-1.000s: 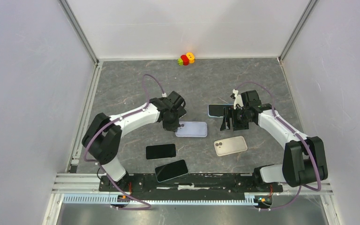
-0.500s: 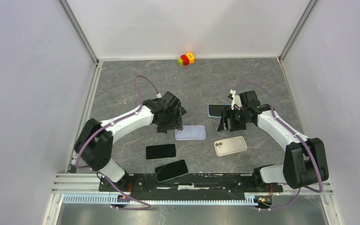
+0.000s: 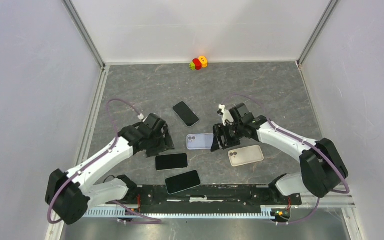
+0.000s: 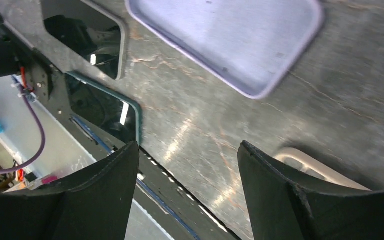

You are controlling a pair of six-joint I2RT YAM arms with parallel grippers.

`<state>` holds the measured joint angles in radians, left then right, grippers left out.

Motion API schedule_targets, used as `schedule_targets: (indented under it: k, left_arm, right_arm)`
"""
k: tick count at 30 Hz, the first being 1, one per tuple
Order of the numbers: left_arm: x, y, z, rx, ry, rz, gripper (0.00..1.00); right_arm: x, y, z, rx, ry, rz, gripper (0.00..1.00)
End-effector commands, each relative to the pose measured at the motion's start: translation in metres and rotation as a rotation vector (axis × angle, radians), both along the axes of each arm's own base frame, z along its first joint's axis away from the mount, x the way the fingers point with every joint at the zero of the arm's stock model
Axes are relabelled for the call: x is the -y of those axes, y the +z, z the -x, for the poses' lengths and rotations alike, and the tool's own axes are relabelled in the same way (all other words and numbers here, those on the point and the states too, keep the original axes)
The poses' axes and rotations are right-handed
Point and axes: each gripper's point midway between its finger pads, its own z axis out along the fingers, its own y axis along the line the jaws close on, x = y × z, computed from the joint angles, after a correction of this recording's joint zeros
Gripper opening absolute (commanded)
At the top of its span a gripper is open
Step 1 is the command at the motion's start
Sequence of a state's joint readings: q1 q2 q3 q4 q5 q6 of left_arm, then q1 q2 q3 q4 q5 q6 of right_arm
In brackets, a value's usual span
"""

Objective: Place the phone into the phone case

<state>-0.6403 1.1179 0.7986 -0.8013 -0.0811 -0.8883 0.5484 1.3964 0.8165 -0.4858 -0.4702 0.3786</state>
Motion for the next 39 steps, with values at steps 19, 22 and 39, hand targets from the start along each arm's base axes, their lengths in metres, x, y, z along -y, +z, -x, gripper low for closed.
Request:
schedule_targets:
  k: [19, 22, 39]
  left_arm:
    - [-0.046, -0.069, 0.018, -0.157, 0.220, 0.127, 0.78]
    - [-0.041, -0.073, 0.017, -0.168, 0.174, 0.138, 0.78]
    - [0.007, -0.038, 0.010, -0.080, 0.057, 0.451, 0.78]
  right_arm:
    - [-0.122, -0.025, 0.030, -0.170, 0.125, -0.233, 0.76]
    - [-0.129, -0.027, 0.031, -0.193, 0.125, -0.252, 0.76]
    - [-0.158, -0.020, 0.043, -0.252, 0.162, -0.308, 0.74]
